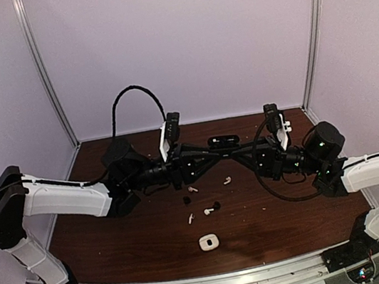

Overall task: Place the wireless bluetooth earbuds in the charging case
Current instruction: Pass from the right arm to the left, then pass from the left arm to the right, then pick up the left earbud from the center of the board, then insert the left earbud into the left side groove of the charging case.

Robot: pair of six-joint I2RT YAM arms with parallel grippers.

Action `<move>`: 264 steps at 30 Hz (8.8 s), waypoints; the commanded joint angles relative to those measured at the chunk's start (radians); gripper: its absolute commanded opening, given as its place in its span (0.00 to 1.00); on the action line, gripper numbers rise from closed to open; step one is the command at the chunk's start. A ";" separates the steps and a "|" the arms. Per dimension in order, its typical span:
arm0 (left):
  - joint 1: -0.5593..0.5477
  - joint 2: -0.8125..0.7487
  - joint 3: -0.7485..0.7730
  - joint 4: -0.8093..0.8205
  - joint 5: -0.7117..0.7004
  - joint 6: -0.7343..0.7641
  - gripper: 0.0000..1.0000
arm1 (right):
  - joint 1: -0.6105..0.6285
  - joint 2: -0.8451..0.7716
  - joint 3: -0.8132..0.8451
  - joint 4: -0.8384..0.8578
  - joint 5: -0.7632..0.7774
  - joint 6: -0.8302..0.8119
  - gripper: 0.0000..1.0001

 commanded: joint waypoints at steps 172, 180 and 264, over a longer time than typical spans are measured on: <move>0.196 0.342 0.358 -1.412 -0.527 0.274 0.21 | -0.101 -0.343 -0.132 -0.619 0.114 -0.402 0.00; 0.199 0.330 0.346 -1.430 -0.549 0.269 0.18 | -0.101 -0.349 -0.135 -0.619 0.119 -0.400 0.00; -0.113 -0.237 0.222 -1.187 -0.183 0.949 0.00 | 0.184 -0.115 0.006 -0.478 0.070 -0.630 0.00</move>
